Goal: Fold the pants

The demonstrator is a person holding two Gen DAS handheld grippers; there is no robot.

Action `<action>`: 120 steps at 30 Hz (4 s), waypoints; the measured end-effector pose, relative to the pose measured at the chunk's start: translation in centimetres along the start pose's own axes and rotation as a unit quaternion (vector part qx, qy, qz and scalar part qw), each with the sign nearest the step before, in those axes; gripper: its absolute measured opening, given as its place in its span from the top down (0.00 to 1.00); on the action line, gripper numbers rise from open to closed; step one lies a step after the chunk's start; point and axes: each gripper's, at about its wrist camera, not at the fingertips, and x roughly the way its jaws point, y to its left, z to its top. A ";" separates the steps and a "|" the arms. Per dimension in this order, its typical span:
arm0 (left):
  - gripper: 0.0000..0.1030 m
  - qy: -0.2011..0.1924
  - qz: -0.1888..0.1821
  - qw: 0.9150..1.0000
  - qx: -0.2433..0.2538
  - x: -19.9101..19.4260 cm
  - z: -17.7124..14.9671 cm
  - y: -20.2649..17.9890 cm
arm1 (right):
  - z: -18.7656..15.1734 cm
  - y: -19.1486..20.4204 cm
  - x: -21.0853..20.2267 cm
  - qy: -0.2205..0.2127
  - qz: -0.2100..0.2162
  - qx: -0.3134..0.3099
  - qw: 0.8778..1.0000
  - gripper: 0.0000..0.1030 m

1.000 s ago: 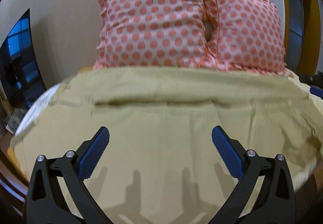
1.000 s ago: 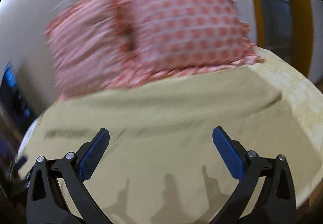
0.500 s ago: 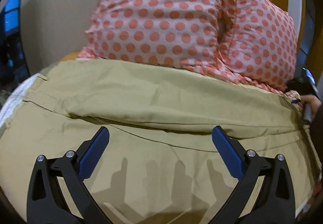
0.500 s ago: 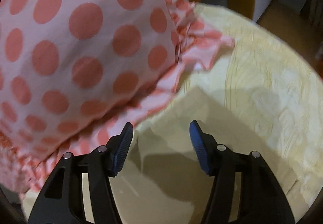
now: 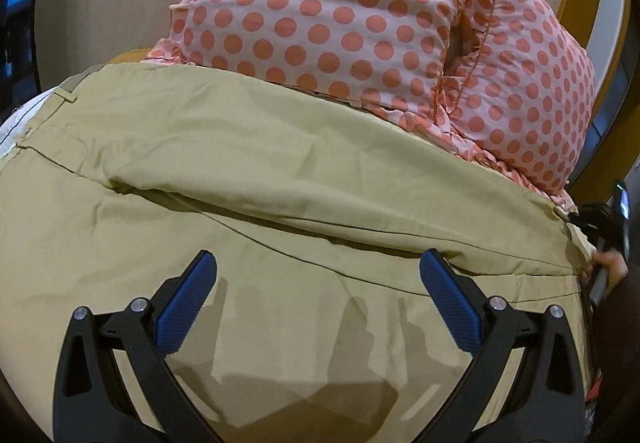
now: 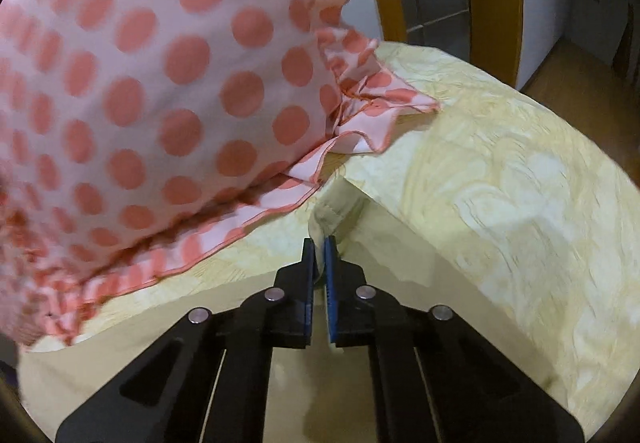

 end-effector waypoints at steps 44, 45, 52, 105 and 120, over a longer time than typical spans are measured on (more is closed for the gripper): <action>0.76 0.081 0.031 0.989 -0.117 9.0 12.8 8.3 | -14.2 -13.4 -18.5 -0.069 0.244 0.192 0.948 0.99; 0.96 0.088 0.022 0.988 -0.129 9.5 12.7 8.9 | -14.2 -13.4 -18.5 -0.068 0.249 0.192 0.947 0.99; 0.96 -0.027 -0.006 0.993 -0.115 -3.3 7.5 9.4 | -13.8 -14.3 -20.8 -0.097 0.247 0.170 0.949 0.98; 0.25 -0.116 0.097 0.985 -0.081 -13.4 -10.1 13.7 | -19.5 -15.2 -20.6 -0.119 0.122 0.095 0.981 0.95; 0.20 -0.169 0.110 0.972 -0.117 -16.6 -10.1 15.6 | -29.8 21.2 -21.7 0.083 0.443 -0.285 0.846 0.95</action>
